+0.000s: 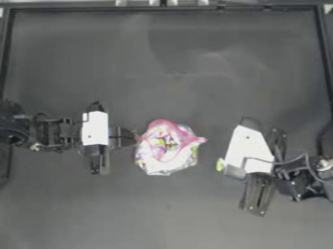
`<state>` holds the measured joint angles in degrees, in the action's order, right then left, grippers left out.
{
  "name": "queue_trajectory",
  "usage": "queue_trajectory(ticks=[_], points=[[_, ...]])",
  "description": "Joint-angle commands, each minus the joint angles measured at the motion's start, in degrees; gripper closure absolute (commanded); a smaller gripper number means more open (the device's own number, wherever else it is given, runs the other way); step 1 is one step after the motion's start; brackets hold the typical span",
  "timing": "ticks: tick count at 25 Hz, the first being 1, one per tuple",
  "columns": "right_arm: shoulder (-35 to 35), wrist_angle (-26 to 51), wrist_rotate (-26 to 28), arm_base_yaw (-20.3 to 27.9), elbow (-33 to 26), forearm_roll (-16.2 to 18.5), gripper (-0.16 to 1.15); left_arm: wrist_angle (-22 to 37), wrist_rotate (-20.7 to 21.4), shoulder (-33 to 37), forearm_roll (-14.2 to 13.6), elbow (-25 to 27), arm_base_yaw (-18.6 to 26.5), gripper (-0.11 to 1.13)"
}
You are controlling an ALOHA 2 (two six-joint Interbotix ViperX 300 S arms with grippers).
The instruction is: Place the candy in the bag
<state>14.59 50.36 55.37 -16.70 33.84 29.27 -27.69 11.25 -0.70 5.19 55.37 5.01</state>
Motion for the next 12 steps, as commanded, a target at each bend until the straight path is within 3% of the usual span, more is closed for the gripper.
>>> queue_trajectory(ticks=[1,12], points=[[0.70,-0.53,-3.25,2.20,-3.16,0.35,0.56,-0.26,-0.09,0.88,0.00,-0.79,-0.44,0.97],[-6.50,-3.96,-14.50,8.09,-10.55,0.00,0.57,-0.35,-0.09,0.88,0.00,-0.97,-0.88,0.97]])
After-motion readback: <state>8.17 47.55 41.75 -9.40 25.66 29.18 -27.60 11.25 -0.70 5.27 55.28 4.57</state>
